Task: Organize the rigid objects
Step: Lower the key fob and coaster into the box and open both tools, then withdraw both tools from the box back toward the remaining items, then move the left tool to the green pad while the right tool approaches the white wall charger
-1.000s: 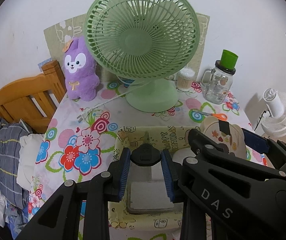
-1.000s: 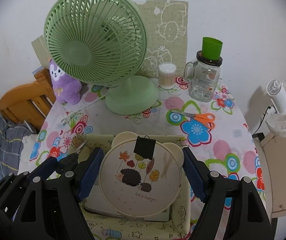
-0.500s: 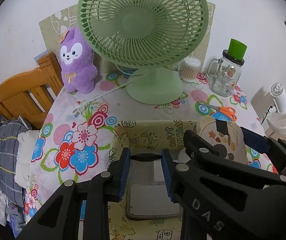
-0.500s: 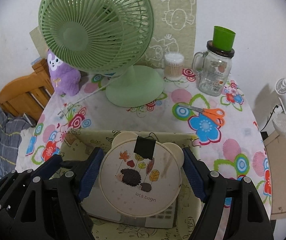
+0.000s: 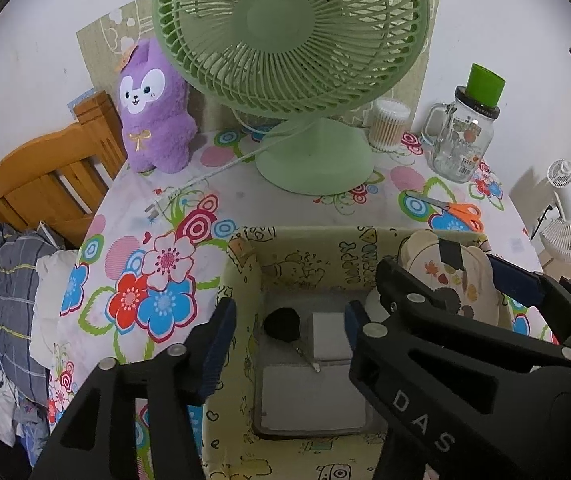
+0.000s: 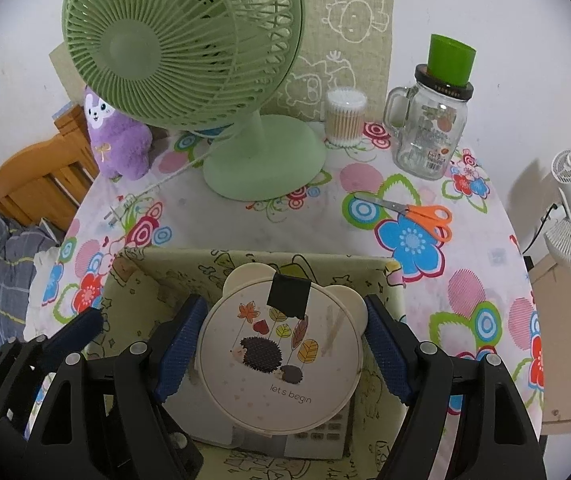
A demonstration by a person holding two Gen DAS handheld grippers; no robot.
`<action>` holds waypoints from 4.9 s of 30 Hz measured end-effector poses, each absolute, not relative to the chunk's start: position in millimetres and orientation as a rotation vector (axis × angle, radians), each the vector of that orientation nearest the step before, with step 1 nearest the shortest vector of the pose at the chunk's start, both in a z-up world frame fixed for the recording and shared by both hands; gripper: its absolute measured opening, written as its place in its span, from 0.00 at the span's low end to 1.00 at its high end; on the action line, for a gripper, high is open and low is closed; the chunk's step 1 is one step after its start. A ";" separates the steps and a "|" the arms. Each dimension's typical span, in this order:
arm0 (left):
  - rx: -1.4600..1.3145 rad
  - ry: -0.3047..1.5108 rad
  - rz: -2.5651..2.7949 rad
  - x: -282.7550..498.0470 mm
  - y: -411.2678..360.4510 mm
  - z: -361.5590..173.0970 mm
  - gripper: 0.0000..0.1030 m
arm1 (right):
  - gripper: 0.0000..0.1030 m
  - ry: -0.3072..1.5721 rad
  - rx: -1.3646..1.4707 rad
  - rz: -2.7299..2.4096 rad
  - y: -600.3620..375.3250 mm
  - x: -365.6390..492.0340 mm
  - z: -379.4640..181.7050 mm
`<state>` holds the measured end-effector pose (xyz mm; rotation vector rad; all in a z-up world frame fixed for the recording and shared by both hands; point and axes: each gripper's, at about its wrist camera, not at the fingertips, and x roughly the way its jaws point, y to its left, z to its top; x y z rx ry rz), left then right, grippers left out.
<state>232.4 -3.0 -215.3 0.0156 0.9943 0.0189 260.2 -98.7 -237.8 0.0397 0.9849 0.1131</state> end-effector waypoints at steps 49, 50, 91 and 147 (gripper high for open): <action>0.056 0.915 -0.051 163.3 -6.1 -163.7 0.86 | 0.98 0.911 0.068 0.000 -118.7 177.7 -185.5; 0.055 0.913 -0.052 161.2 -5.8 -162.2 0.86 | 0.98 0.906 0.066 0.000 -118.5 175.1 -183.5; 0.057 0.864 -0.154 73.1 3.4 -143.3 1.00 | 0.98 0.808 0.091 -0.096 -116.2 59.8 -156.3; -0.042 0.986 0.018 9.0 -48.0 -266.4 1.00 | 0.98 0.906 -0.067 0.193 -158.1 24.3 -280.4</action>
